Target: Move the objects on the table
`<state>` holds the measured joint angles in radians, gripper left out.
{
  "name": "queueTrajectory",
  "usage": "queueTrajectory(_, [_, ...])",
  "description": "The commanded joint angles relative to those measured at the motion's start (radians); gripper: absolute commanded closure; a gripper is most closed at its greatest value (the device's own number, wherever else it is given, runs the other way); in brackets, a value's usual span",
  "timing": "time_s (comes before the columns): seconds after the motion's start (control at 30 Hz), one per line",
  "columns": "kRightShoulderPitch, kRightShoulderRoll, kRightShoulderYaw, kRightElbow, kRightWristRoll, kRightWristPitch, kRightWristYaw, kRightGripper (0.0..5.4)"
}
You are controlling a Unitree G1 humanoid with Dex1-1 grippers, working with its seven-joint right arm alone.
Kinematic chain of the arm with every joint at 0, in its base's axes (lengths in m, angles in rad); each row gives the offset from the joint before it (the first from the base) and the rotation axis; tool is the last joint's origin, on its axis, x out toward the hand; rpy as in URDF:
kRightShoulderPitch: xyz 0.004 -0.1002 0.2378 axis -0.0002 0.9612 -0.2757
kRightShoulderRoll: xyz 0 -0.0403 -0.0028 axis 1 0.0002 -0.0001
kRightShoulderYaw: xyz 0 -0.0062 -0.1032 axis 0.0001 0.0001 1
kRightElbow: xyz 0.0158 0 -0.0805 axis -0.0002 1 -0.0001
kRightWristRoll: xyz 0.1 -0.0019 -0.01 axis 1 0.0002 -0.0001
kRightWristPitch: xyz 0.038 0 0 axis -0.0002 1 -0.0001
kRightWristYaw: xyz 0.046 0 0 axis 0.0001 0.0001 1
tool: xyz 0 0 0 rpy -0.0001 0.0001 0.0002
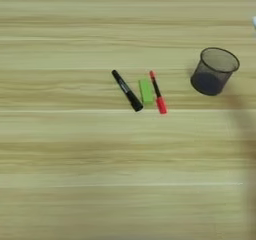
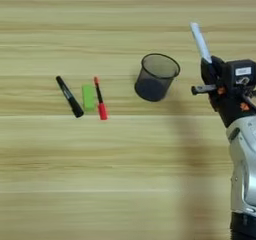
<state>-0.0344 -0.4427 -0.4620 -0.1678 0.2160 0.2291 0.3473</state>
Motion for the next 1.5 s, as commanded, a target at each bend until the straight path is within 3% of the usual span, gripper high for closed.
queueTrajectory(0.03, [-0.061, -0.055, -0.028, 0.085, -0.016, -0.063, -0.023, 4.74])
queueTrajectory(0.23, [-0.088, -0.026, 0.006, 0.263, -0.036, -0.133, -0.032, 4.74])
queueTrajectory(0.77, [-0.198, -0.010, 0.094, 0.669, -0.068, -0.290, -0.017, 4.74])
queueTrajectory(1.13, [-0.226, 0.000, 0.127, 0.767, -0.069, -0.340, -0.016, 4.75])
queueTrajectory(1.4, [-0.232, 0.004, 0.144, 0.785, -0.066, -0.351, -0.014, 5.36])
queueTrajectory(1.5, [-0.231, 0.005, 0.146, 0.782, -0.064, -0.353, -0.015, 5.36])
